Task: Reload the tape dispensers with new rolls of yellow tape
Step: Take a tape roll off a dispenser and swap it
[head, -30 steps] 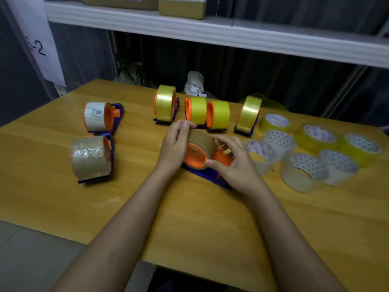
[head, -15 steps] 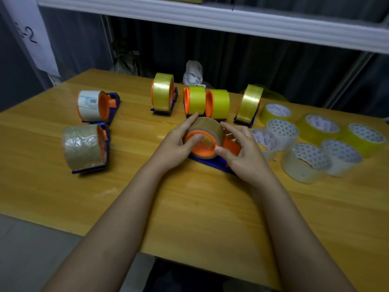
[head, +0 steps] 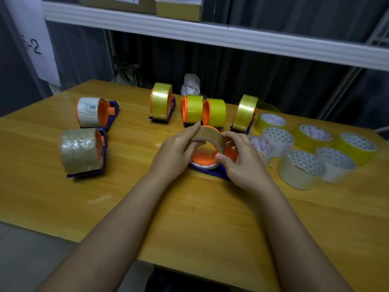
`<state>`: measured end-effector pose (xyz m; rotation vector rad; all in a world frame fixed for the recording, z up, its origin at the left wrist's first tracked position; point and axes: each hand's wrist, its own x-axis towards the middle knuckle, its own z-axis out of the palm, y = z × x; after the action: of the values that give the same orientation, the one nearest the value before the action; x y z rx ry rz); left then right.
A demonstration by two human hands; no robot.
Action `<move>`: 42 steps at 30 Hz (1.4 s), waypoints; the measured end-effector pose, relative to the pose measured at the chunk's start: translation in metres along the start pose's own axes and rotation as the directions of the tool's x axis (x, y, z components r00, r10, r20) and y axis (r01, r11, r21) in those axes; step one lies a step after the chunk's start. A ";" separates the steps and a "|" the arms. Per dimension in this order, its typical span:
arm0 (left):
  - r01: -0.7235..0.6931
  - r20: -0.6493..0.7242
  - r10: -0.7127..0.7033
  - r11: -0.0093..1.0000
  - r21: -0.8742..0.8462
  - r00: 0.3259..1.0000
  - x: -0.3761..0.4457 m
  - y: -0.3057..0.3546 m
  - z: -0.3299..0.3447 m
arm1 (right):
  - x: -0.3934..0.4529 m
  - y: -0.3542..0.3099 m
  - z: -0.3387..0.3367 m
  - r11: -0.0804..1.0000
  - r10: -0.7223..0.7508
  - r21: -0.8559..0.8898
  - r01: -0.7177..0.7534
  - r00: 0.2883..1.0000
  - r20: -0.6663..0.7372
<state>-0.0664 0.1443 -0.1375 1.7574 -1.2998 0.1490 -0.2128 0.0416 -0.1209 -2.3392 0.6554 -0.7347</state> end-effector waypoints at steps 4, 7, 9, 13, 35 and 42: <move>0.013 -0.040 -0.012 0.999 0.046 0.999 0.001 0.005 0.000 | 0.000 -0.003 -0.002 1.000 0.004 0.001 -0.004 1.000 0.010; 0.041 -0.060 -0.040 0.999 0.025 0.997 0.001 0.006 -0.001 | 0.000 -0.005 -0.003 1.000 -0.002 -0.012 0.002 1.000 0.019; 0.059 -0.067 -0.058 0.998 0.002 0.996 -0.001 0.005 0.000 | 0.000 -0.004 -0.004 1.000 -0.003 0.015 0.002 0.999 0.035; 0.051 -0.062 -0.050 0.999 0.014 0.997 -0.002 0.006 0.001 | 0.001 -0.002 -0.009 0.992 0.035 0.116 -0.043 0.997 0.070; 0.002 -0.100 0.010 0.993 0.120 0.995 -0.005 0.010 0.004 | 0.001 -0.004 -0.007 0.994 0.067 0.083 -0.067 0.998 0.006; -0.014 -0.119 0.031 0.991 0.136 0.992 -0.003 0.012 0.005 | 0.002 -0.006 -0.004 0.998 0.062 0.024 -0.061 0.998 -0.030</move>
<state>-0.0797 0.1426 -0.1356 1.8177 -1.2462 0.3587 -0.2125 0.0437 -0.1134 -2.2806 0.7256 -0.7483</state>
